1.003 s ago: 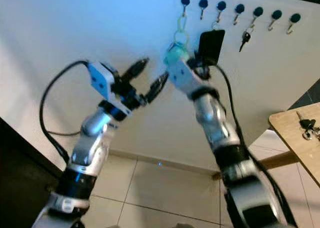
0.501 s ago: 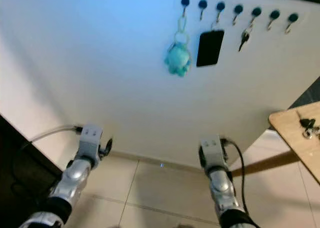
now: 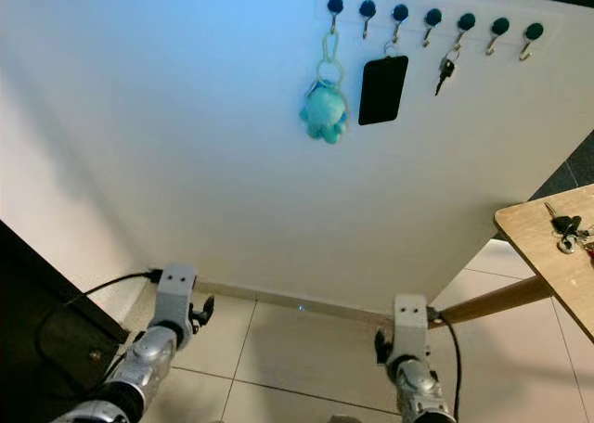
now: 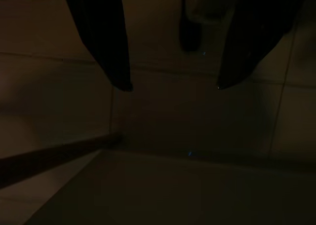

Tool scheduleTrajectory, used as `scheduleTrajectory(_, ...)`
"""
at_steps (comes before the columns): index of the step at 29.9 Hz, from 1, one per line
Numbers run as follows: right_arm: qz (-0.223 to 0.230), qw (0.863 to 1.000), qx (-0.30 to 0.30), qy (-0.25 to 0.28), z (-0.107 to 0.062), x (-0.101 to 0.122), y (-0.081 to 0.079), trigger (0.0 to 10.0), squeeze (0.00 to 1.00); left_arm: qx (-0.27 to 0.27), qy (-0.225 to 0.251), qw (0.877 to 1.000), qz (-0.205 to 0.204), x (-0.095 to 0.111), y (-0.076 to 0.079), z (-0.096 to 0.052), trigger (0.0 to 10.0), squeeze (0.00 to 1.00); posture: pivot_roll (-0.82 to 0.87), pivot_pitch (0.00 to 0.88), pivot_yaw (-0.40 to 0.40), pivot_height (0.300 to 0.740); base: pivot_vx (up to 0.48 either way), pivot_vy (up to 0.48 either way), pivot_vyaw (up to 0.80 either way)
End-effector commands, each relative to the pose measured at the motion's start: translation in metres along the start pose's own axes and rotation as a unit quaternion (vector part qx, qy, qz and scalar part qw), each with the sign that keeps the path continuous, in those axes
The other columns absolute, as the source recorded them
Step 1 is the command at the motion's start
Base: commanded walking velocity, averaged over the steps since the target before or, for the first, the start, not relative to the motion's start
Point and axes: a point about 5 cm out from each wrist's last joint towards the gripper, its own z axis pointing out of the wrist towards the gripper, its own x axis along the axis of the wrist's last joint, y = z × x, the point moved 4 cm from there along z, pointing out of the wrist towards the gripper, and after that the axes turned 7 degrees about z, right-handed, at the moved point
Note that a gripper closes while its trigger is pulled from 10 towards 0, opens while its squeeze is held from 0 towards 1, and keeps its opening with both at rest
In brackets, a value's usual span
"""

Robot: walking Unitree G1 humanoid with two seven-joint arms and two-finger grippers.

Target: Hang keys on a hook

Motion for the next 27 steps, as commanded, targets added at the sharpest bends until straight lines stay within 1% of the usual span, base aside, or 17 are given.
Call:
scheduleTrajectory(1,0.009,1.000,-0.007,-0.016,-0.004,-0.013,0.004,10.0,0.00,-0.020,-0.021,1.000,-0.006,-0.015,0.010,-0.004,10.0,0.00,0.06,0.038,-0.033,0.740,0.000,0.000,0.00)
scheduleTrajectory(2,0.009,1.000,-0.007,-0.016,-0.004,-0.013,0.004,10.0,0.00,-0.020,-0.021,1.000,-0.006,-0.015,0.010,-0.004,10.0,0.00,0.06,0.038,-0.033,0.740,0.000,0.000,0.00)
scheduleTrajectory(4,0.021,0.999,-0.018,-0.030,-0.006,-0.022,0.009,10.0,0.00,-0.020,-0.033,0.999,0.006,-0.023,0.009,-0.006,10.0,0.00,0.06,0.038,-0.032,0.740,0.000,0.000,0.00)
scheduleTrajectory(7,0.023,0.999,-0.025,-0.038,-0.008,-0.028,0.013,10.0,0.00,-0.014,-0.039,0.999,0.002,-0.029,0.007,-0.009,10.0,0.00,0.05,0.036,-0.029,0.740,0.000,0.000,-0.17)
scheduleTrajectory(11,0.009,0.999,-0.030,-0.041,-0.012,-0.035,0.019,10.0,0.00,-0.010,-0.037,0.999,-0.009,-0.032,0.007,-0.010,10.0,0.00,0.05,0.036,-0.028,0.740,0.000,0.000,-0.80)
scheduleTrajectory(16,0.001,0.998,-0.032,-0.051,-0.015,-0.042,0.022,10.0,0.00,-0.012,-0.032,0.999,-0.005,-0.032,0.010,-0.010,10.0,0.00,0.04,0.039,-0.029,0.740,0.000,0.000,-0.80)
scheduleTrajectory(27,-0.011,0.998,-0.028,-0.052,-0.016,-0.043,0.021,10.0,0.00,-0.021,-0.011,1.000,-0.018,-0.025,0.015,-0.009,10.0,0.00,0.04,0.031,-0.031,0.740,0.000,0.000,-0.80)
